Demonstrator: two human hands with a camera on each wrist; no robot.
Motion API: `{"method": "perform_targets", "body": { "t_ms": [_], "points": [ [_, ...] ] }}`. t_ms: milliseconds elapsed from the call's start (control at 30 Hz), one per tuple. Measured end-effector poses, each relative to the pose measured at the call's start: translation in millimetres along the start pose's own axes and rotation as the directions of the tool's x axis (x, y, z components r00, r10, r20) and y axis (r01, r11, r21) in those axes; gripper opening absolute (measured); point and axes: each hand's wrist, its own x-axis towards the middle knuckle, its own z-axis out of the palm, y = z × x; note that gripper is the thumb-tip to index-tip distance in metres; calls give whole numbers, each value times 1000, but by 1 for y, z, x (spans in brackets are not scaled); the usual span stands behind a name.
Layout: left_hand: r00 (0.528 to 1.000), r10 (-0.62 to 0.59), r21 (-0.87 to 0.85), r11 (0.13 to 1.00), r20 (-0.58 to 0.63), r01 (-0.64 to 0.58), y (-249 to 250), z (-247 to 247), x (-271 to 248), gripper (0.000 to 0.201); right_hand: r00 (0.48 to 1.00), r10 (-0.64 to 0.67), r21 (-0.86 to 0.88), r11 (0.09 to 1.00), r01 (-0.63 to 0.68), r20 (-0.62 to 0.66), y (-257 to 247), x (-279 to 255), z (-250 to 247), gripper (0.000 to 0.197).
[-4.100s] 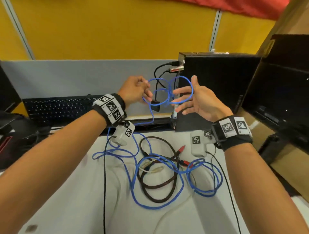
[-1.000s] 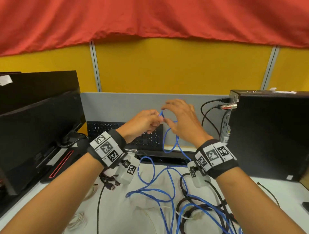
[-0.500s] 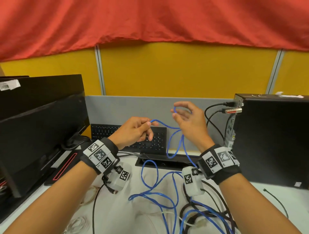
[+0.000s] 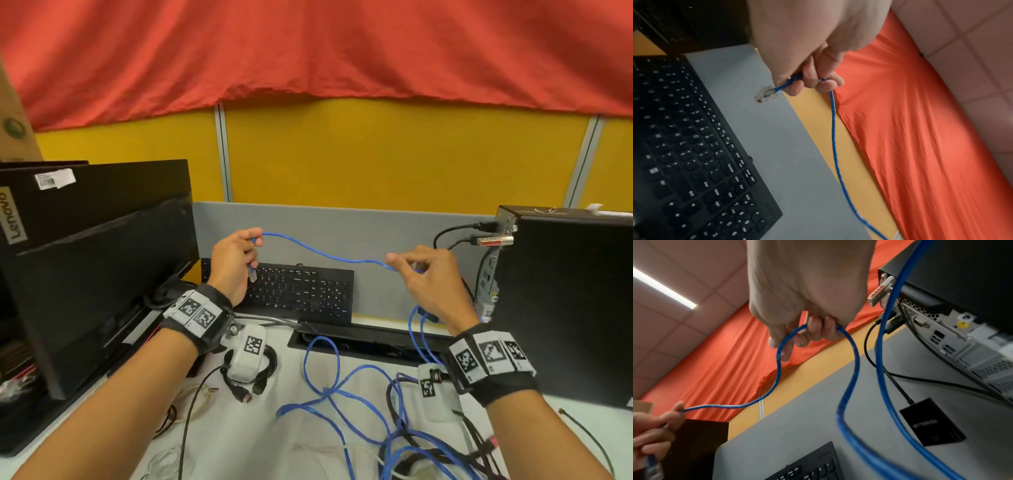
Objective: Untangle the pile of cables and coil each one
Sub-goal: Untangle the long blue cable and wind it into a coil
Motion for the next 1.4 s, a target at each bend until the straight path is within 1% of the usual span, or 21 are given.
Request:
{"method": "perform_targets", "body": {
  "t_ms": [67,133,200,233,300,333,400,433,500,567,633,700,733,800,867,967,1100,1167,1267,1333,1400],
  "points": [
    [998,-4,-53,999,57,7,4,1,-2,27,999,20,0,1000,-20,41,5,0,2,18],
    [995,5,24,1000,98,-7,9,3,-5,25,996,47,22,999,-49,75,9,-1,2,14],
    [990,-6,63,998,142,-3,13,7,-9,29,994,57,-4,998,-57,95,13,-1,1,18],
    [987,-15,20,1000,157,12,15,9,-11,31,992,59,-32,998,-56,113,15,0,1,23],
    [987,-43,-154,986,152,67,20,15,-13,31,982,55,-101,994,-37,182,16,0,2,35],
    [988,-61,-248,964,139,94,22,19,-14,30,970,58,-134,991,-27,235,16,-1,5,37],
    [989,-92,-399,907,120,133,25,30,-19,28,937,84,-192,981,-19,339,14,-1,10,24],
    [988,-104,-459,877,115,145,25,36,-22,29,916,104,-196,980,-28,387,13,-1,13,26],
    [986,-126,-559,813,105,163,24,48,-28,30,890,149,-138,986,-98,432,11,-2,19,41],
    [984,-147,-619,766,96,175,21,58,-33,29,917,128,-54,992,-117,377,6,-3,25,34],
    [981,-164,-572,797,101,192,13,64,-38,29,958,107,41,992,-122,266,-2,-3,28,19],
    [968,-214,-434,866,131,250,2,64,-41,40,989,78,190,977,-102,126,-5,1,26,35],
    [959,-239,-362,889,154,280,-4,62,-42,42,995,64,265,961,-82,74,-6,3,22,37],
    [938,-269,-247,914,220,321,-14,55,-44,38,998,32,357,933,-49,53,-8,5,13,33],
    [922,-272,-242,909,275,340,-20,50,-45,32,995,2,385,922,-42,102,-9,5,8,29],
    [912,-256,-421,824,320,379,-20,49,-47,28,978,-2,391,917,-81,209,-8,2,9,31],
    [914,-262,-683,607,311,406,-11,62,-51,32,900,-17,430,882,-192,437,-11,-11,20,20],
    [917,-277,-770,504,285,392,-8,71,-54,34,870,-19,416,883,-216,492,-16,-14,30,20],
    [920,-289,-854,373,264,363,-8,84,-58,34,849,-19,407,883,-233,528,-25,-13,40,21],
    [920,-303,-882,320,249,345,-10,90,-58,34,817,-58,426,873,-238,574,-27,-15,42,25],
    [924,-320,-895,318,208,312,-13,94,-58,32,785,-116,445,869,-216,608,-26,-17,41,26]
  ]
}}
